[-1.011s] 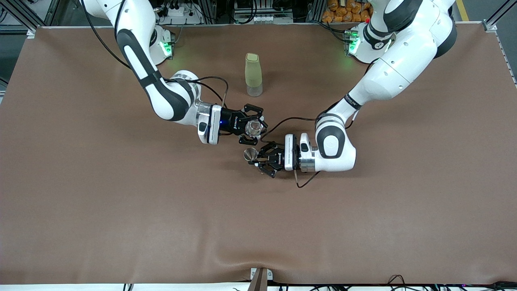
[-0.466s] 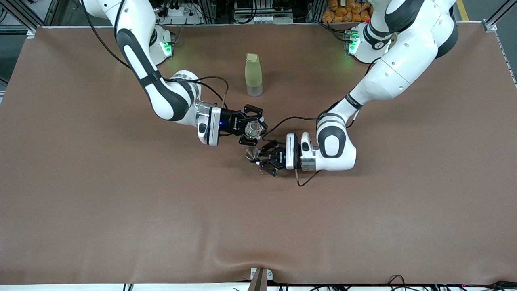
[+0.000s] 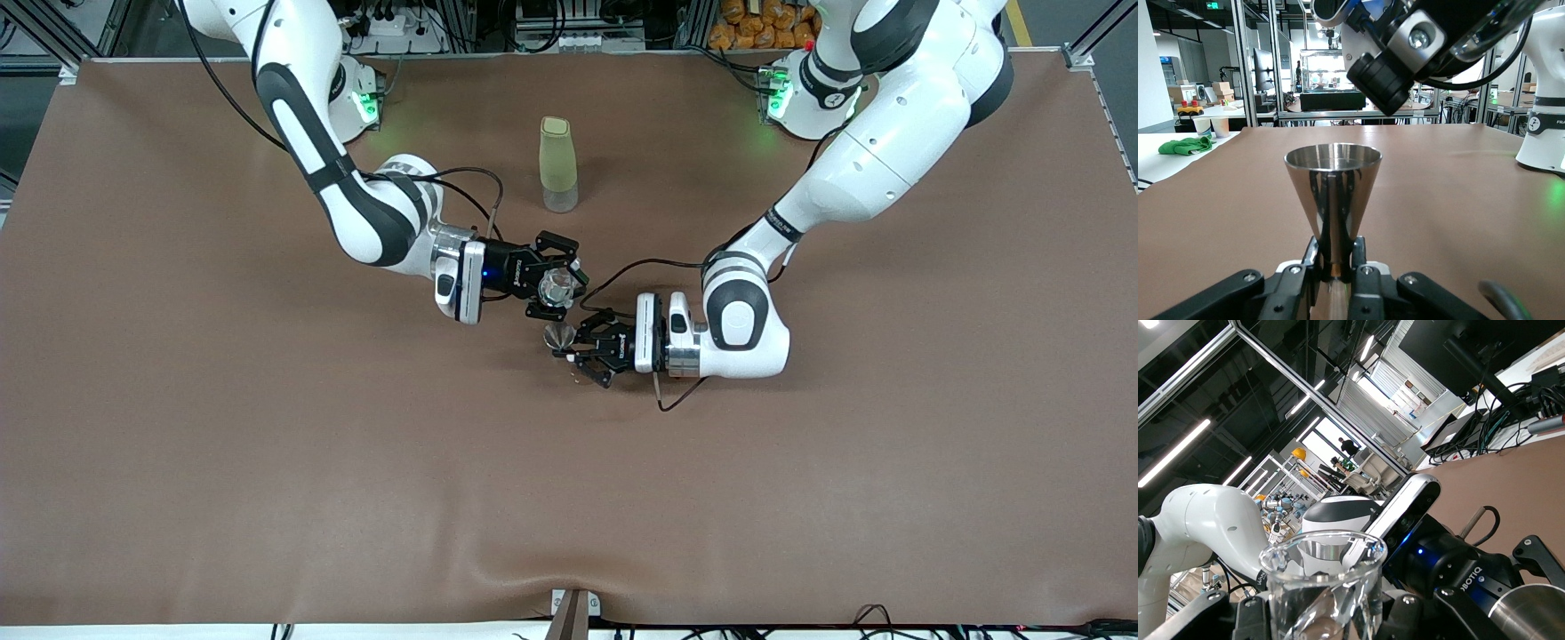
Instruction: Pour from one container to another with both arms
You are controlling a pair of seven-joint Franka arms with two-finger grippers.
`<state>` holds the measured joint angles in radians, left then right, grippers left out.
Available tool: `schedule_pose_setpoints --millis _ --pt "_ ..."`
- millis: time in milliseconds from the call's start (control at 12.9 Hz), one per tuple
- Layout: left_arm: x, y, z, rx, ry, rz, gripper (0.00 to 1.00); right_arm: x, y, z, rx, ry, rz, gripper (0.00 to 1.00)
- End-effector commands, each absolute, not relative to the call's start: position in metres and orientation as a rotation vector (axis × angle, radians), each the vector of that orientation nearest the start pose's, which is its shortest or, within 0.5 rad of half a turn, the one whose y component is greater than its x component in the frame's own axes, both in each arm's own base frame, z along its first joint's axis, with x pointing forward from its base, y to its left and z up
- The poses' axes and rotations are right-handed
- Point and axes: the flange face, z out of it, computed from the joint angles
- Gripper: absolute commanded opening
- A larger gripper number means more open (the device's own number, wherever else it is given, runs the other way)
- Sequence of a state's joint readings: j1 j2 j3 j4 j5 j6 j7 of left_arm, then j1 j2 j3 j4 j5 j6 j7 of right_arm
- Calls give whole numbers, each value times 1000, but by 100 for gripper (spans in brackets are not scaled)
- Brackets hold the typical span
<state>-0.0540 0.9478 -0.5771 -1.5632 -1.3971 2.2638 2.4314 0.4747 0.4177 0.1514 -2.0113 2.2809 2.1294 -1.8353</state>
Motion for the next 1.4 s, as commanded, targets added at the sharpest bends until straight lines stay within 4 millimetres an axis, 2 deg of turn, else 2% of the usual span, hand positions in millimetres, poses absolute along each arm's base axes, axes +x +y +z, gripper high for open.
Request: schedule_pose_setpoints --millis 0,311,544,1322 --pt "583 -380 172 1239 -1389 1100 0 486 393 284 -1578 -339 -764 0" --pt "580 -380 169 1237 -1392 1097 0 485 394 283 -1580 -326 -747 0" --pt "580 -373 165 1240 -1396 1100 0 480 400 284 -1576 -278 -684 0" --pt "582 -368 169 1222 -1393 1112 0 476 407 286 -1574 -158 -549 0"
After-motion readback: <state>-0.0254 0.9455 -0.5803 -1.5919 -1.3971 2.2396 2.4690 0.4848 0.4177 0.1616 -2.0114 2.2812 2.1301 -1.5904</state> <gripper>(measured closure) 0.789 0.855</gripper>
